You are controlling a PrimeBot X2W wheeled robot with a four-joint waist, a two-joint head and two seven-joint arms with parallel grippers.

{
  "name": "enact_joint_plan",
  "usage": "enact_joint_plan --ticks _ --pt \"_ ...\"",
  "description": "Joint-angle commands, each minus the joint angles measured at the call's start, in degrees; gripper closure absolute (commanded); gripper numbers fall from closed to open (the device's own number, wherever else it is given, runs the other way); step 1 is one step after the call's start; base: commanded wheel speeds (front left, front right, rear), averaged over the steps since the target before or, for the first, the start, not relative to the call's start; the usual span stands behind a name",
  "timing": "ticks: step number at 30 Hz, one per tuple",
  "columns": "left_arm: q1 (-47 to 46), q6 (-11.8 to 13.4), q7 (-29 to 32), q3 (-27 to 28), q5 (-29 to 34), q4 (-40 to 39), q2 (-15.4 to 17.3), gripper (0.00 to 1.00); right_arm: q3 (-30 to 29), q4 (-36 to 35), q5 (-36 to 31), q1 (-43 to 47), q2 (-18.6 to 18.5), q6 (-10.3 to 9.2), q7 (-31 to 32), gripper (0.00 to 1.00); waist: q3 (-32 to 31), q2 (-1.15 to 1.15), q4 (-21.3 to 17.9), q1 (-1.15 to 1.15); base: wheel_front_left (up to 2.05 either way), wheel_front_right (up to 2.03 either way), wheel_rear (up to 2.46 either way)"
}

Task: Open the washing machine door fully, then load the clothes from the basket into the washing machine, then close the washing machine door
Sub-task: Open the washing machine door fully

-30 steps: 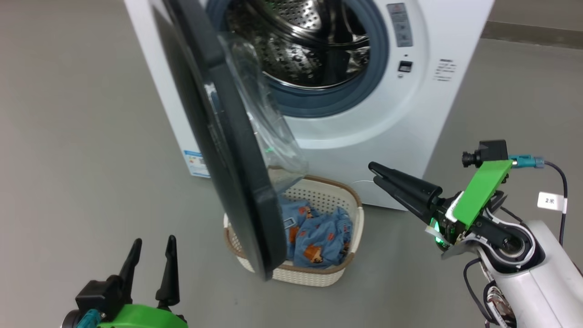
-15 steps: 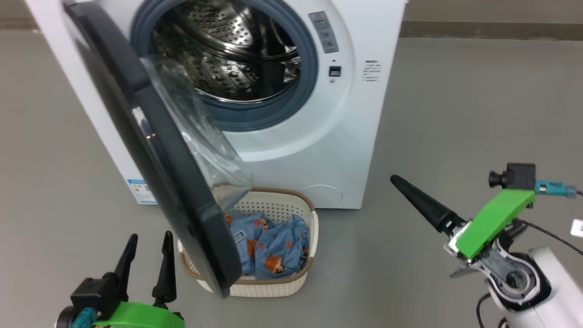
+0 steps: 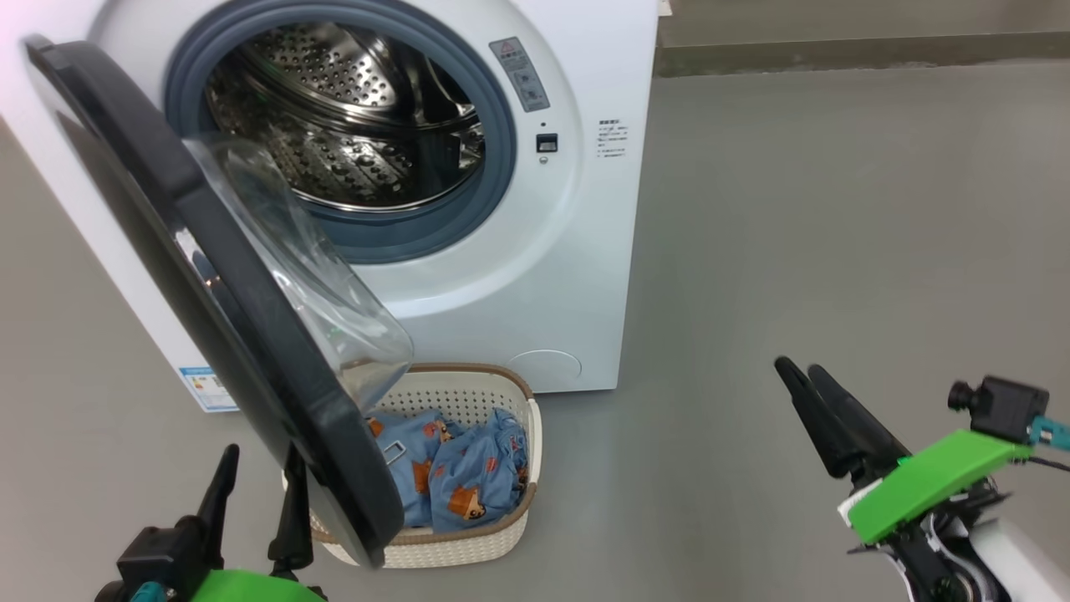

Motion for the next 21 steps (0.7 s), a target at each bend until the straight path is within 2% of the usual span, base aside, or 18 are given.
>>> enact_joint_plan --ticks 1,4,11,16,21 --pt "-0.7 0.4 -0.1 1.9 -0.6 -1.9 1.1 0.0 1.3 -0.5 -1.9 0.1 -1.6 0.34 -2.6 0.0 0.0 0.0 -0.5 0.0 0.0 0.0 0.0" --pt "-0.5 0.5 -0.1 1.8 -0.7 -2.1 1.0 0.0 1.9 0.8 -3.3 0.5 -2.0 0.34 -5.4 0.0 0.0 0.0 -0.8 0.0 0.0 0.0 0.0" --pt "-0.1 1.0 -0.2 2.2 -1.3 -2.5 1.1 0.0 2.6 5.4 -11.6 0.7 -3.4 0.34 -13.8 0.0 0.2 0.0 -2.1 0.0 0.0 0.0 0.0" --pt "0.0 1.2 -0.4 2.6 -1.7 -2.3 1.3 0.0 -0.1 7.8 -19.2 0.6 -1.9 0.34 -14.6 0.0 0.1 0.0 -2.7 0.0 0.0 0.0 0.0" --pt "-0.1 1.2 -0.6 2.6 -1.8 -2.3 1.2 0.0 -3.1 7.8 -29.8 1.9 0.9 0.34 -14.7 0.0 0.2 0.0 -3.0 0.0 0.0 0.0 0.0"
